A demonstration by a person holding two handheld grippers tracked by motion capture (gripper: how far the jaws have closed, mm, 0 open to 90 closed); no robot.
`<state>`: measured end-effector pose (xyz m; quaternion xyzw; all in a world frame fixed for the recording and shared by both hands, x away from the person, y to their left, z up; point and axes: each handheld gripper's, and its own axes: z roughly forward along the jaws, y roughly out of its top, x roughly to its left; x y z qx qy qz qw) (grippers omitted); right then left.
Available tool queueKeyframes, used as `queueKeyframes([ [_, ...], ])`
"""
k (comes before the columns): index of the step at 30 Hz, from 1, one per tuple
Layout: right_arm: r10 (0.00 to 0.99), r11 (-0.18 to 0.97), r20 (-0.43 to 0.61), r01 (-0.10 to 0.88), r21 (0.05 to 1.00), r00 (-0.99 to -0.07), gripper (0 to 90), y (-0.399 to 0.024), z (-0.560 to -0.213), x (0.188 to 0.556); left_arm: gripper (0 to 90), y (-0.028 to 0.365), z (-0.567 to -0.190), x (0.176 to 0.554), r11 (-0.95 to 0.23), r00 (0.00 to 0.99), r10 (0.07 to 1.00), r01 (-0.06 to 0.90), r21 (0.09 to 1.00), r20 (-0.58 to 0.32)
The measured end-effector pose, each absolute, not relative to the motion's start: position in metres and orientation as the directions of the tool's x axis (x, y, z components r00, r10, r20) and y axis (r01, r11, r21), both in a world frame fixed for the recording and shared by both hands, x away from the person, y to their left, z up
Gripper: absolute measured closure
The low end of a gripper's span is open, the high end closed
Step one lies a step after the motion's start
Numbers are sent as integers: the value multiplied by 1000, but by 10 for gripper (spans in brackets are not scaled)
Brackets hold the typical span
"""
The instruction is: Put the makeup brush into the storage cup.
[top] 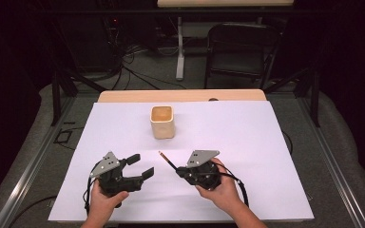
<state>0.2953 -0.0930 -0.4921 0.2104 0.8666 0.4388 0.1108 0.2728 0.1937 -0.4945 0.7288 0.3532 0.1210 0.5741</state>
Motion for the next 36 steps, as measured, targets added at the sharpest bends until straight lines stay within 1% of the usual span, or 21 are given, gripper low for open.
queueKeyframes([
  [11,464,518,-5,267,813,-886,837,-91,-493,295,213,188,-496,276,-43,727,625,396,917,-284],
  [19,468,510,-5,265,818,-884,837,-91,-492,294,214,185,-496,276,-45,726,630,388,921,-275],
  [24,472,503,-5,265,823,-882,837,-90,-492,294,232,182,-497,275,-61,736,625,379,923,-260],
  [28,476,495,-7,261,828,-879,837,-90,-492,294,278,179,-497,276,-56,743,617,369,928,-258],
  [33,482,482,0,265,835,-876,837,-90,-493,293,303,176,-497,276,-47,746,612,365,930,-262],
  [36,486,476,1,265,839,-874,837,-89,-494,292,335,175,-497,276,-42,742,617,361,932,-260],
])
